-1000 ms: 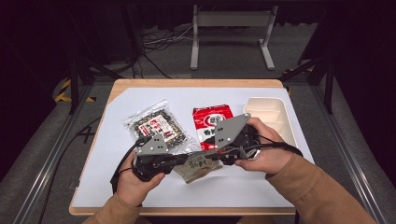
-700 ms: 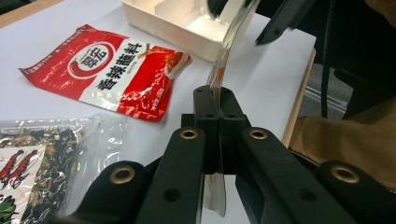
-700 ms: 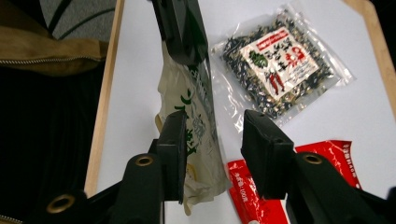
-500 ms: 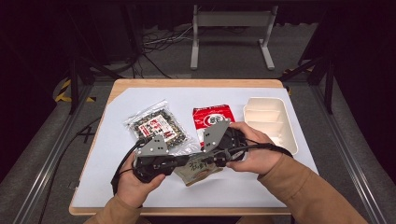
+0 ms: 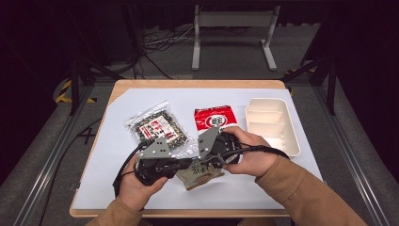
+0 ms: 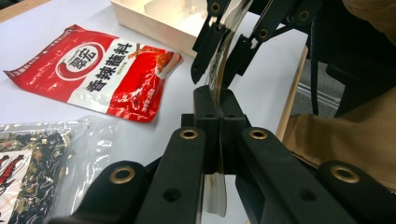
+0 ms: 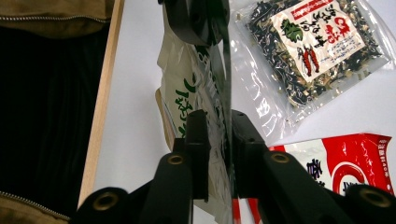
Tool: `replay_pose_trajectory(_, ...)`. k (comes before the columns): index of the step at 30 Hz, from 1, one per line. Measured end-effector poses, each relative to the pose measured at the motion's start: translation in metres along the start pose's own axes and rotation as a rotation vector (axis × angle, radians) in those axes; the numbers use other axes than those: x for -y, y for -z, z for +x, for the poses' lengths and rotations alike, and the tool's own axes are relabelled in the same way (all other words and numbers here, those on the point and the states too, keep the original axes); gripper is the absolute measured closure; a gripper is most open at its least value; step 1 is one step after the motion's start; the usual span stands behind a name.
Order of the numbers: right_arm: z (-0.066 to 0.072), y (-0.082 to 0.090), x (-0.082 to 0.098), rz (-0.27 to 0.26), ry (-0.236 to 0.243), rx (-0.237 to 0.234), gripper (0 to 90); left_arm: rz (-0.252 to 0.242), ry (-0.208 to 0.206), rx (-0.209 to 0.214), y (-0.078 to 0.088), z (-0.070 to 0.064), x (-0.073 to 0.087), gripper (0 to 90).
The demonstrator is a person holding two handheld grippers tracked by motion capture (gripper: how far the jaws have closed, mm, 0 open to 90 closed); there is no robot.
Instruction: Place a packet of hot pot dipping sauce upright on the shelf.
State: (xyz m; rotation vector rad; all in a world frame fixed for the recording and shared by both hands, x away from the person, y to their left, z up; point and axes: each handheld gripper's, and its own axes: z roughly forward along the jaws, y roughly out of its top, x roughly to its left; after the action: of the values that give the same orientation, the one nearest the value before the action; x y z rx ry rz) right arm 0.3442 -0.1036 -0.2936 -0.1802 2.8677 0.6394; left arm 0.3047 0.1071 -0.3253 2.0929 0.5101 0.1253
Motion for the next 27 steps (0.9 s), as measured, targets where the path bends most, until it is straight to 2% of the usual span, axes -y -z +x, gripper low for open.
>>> replay_pose_trajectory(5,0.0,-0.002,-0.001,0.011,0.007,-0.013,88.2,-0.002,0.002,0.007,0.0,0.001,0.0,89.5)
replay_pose_trajectory(12,-0.001,0.0,-0.001,0.013,-0.002,-0.016,89.4,-0.019,0.0,0.007,0.0,0.001,0.001,88.6)
replay_pose_trajectory(14,-0.001,0.002,-0.001,0.014,-0.018,-0.029,89.5,-0.037,0.004,0.007,0.001,0.001,0.003,83.1)
replay_pose_trajectory(20,-0.005,0.012,0.004,0.008,-0.046,-0.034,89.6,-0.086,-0.001,-0.035,0.006,0.001,0.006,69.1)
replay_pose_trajectory(24,-0.009,0.02,0.01,0.003,-0.064,-0.026,89.5,-0.121,-0.001,-0.071,0.009,0.003,0.01,62.4)
replay_pose_trajectory(27,-0.013,0.027,0.015,-0.003,-0.078,-0.018,89.6,-0.157,0.006,-0.076,0.012,0.006,0.013,59.7)
